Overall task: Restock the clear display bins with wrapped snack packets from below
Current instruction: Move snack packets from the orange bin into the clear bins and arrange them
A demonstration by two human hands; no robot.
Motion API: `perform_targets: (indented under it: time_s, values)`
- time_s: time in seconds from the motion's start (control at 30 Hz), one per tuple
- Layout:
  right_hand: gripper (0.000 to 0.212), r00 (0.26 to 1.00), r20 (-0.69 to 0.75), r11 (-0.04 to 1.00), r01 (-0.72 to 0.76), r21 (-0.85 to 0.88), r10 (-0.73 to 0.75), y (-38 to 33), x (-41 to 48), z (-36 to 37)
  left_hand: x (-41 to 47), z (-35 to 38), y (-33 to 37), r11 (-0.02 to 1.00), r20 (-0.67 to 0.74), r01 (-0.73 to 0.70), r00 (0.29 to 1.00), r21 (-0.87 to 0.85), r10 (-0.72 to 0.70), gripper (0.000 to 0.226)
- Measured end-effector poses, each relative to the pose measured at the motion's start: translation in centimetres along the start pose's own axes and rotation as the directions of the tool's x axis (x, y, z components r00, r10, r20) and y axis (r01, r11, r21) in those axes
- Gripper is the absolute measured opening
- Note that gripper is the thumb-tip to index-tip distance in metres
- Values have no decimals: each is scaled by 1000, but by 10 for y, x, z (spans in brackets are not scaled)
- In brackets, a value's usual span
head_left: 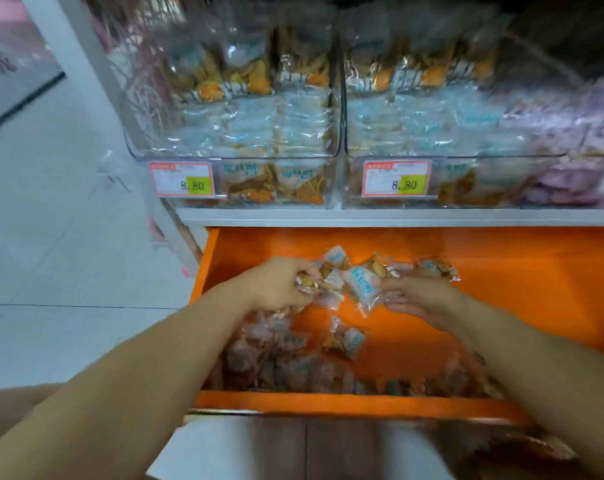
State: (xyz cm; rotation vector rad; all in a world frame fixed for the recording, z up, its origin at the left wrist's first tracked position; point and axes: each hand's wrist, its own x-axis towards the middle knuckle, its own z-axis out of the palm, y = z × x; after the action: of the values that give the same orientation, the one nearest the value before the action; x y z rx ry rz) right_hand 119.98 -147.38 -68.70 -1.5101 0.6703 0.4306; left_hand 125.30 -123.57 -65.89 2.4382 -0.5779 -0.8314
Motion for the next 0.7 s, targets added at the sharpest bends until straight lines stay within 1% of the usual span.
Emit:
perform_targets:
  time_s: [0.03, 0.1, 0.17, 0.23, 0.3, 0.33, 0.4, 0.43, 0.47, 0.57, 0.67, 0.7]
  values:
    - [50, 1000, 13, 1000, 22, 8, -22, -3, -13, -2, -12, -8, 10, 998, 2, -27, 1000, 49, 27, 38]
    - [37, 996, 33, 997, 78, -2, -77, -13, -45, -2, -37, -26, 27, 989, 0, -64, 998, 131, 64, 39]
    - [28, 988, 71, 991, 136, -6, -135, -27, -76, -2, -65, -47, 44, 972, -29, -105, 993, 210, 113, 40]
    - [23, 972, 133, 981, 196, 7, -195, -46, -109, 0, -92, -68, 61, 959, -78, -147, 982, 242, 170, 39]
    - [24, 946, 189, 963, 268, 4, -264, -70, -140, 3, -119, -89, 77, 955, -156, -170, 965, 245, 212, 38]
    - [32, 931, 207, 952, 308, -2, -301, -82, -154, 5, -130, -99, 83, 949, -209, -182, 948, 256, 238, 37]
    - [61, 896, 224, 921, 389, 18, -383, -106, -174, 12, -145, -115, 91, 939, -334, -204, 896, 277, 293, 36]
    - [72, 877, 227, 903, 427, 37, -424, -117, -179, 16, -149, -122, 94, 938, -396, -208, 864, 278, 309, 38]
    - [77, 858, 222, 885, 461, 68, -464, -127, -182, 22, -151, -128, 95, 936, -454, -211, 830, 282, 324, 39]
    - [77, 816, 160, 831, 532, 164, -555, -155, -168, 45, -137, -147, 89, 934, -611, -210, 710, 288, 348, 43]
    - [77, 811, 62, 801, 557, 220, -582, -181, -133, 69, -102, -164, 73, 948, -728, -150, 610, 282, 313, 45]
    - [77, 817, 24, 799, 557, 227, -577, -188, -121, 76, -89, -167, 66, 951, -748, -116, 593, 287, 298, 45]
